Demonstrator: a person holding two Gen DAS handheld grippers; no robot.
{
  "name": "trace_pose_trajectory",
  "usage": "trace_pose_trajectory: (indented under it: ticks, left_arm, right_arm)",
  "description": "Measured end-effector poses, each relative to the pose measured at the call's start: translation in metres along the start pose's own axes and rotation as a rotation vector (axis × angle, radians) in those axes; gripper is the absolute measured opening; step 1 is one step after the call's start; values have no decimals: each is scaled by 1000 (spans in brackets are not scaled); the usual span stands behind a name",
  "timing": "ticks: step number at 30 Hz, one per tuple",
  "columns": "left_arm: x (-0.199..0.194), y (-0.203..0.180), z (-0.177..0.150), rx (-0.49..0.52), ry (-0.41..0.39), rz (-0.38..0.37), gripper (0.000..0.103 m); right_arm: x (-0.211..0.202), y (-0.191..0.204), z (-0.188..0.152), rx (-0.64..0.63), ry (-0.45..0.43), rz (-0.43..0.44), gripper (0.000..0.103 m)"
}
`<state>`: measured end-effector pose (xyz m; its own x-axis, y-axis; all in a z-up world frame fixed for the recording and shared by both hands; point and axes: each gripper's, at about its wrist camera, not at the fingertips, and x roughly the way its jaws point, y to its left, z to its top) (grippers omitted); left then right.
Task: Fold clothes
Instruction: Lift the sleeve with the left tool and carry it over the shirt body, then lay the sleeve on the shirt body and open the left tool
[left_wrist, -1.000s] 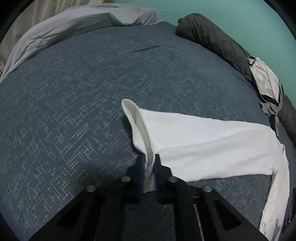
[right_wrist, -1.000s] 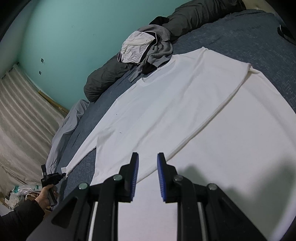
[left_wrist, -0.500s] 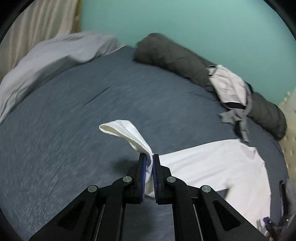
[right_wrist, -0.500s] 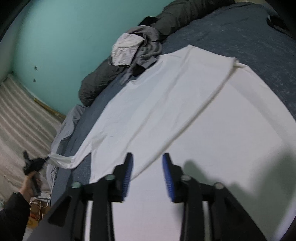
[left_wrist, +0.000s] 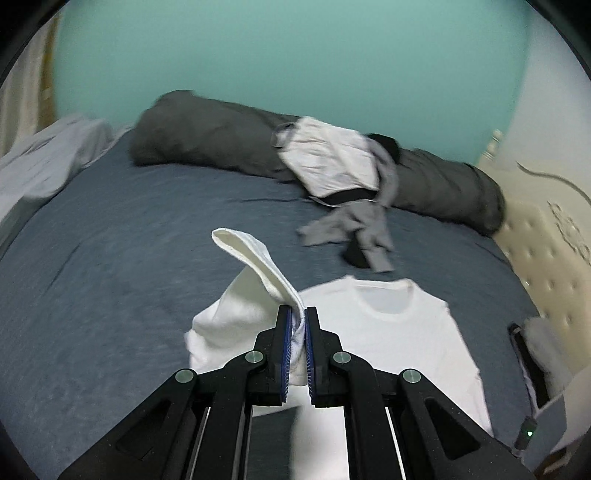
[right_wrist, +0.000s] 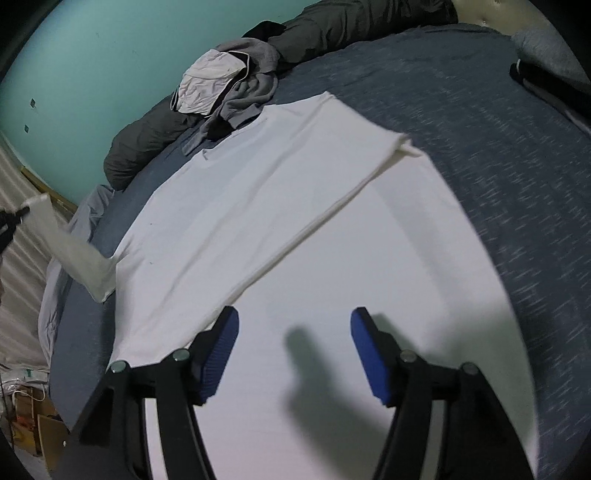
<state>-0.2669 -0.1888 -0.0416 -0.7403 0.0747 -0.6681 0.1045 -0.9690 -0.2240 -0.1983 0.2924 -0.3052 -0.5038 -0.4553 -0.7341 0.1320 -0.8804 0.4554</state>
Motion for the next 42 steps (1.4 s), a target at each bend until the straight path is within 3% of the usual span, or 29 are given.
trace_pose_trajectory:
  ticks: [11, 16, 22, 29, 30, 32, 33, 36, 42]
  left_arm:
    - [17, -160, -1, 181, 42, -193, 7]
    - [24, -244, -41, 321, 109, -295, 7]
    - [31, -304, -121, 487, 195, -378, 7]
    - [89, -303, -224, 487, 443, -364, 10]
    - [92, -298, -231, 473, 456, -361, 13]
    - [97, -289, -242, 441, 472, -356, 33]
    - [97, -283, -244, 419, 479, -356, 50]
    - [89, -267, -246, 395, 472, -362, 51]
    - [86, -217, -238, 335, 445, -282, 51]
  right_arm:
    - [-13, -24, 6, 63, -24, 25, 66]
    - [-21, -36, 10, 100, -45, 28, 66]
    - [-26, -49, 15, 141, -64, 39, 67]
    - [-28, -61, 18, 191, -65, 64, 67]
    - [-28, -62, 18, 190, -65, 62, 67]
    - [-26, -60, 19, 185, -60, 70, 67]
    - [-25, -58, 19, 178, -55, 78, 67]
    - [-19, -51, 20, 150, -35, 92, 67]
    - [-8, -44, 18, 148, 3, 116, 68]
